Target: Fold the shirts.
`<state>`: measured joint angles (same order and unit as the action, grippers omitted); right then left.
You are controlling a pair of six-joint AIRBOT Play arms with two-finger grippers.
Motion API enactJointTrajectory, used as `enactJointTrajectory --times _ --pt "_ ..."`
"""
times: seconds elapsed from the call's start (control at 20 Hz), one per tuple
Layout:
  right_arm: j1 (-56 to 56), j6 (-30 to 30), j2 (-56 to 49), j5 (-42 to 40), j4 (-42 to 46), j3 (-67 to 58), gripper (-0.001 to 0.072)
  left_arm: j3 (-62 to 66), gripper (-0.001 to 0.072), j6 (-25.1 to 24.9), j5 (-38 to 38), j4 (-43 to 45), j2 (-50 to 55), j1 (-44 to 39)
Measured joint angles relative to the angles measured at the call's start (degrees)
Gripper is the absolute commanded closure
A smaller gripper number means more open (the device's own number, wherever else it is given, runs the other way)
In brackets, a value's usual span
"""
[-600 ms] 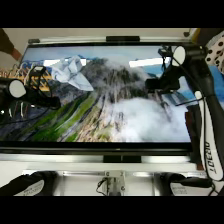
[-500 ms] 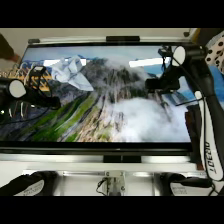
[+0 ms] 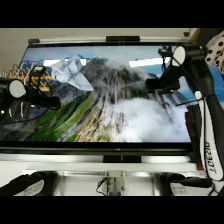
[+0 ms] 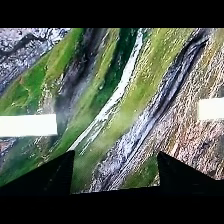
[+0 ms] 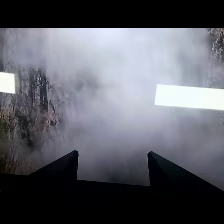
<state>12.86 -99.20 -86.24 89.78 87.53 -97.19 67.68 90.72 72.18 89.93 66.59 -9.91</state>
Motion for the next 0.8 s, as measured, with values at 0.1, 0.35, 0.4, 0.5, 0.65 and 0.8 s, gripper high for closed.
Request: enactJointTrajectory --times 0.1,0.35,0.4,0.5,0.65,0.8 --pt "0.00 0.00 0.00 0.00 0.00 0.00 0.0159 0.00 0.0091 0.00 0.00 0.02 0.00 0.00" --pt "0.00 0.00 0.00 -0.17 0.00 0.00 0.0159 -0.02 0.0090 0.00 -1.38 -0.31 0.13 0.00" --pt "0.00 0.00 0.00 -0.57 0.00 0.00 0.0160 -0.02 0.0091 0.00 -2.60 -0.66 0.26 0.00" --pt "0.00 0.00 0.00 -2.54 0.00 0.00 0.0160 -0.04 0.0091 0.02 -6.12 -1.64 1.05 0.00" --pt "0.00 -0.02 0.00 -4.02 0.00 0.00 0.0160 -0.04 0.0091 0.85 -9.49 -3.04 2.91 -0.02" --pt "0.00 -0.02 0.00 -4.85 -0.15 0.00 0.0160 -0.04 0.0090 4.11 -12.70 -7.06 5.42 -0.04"
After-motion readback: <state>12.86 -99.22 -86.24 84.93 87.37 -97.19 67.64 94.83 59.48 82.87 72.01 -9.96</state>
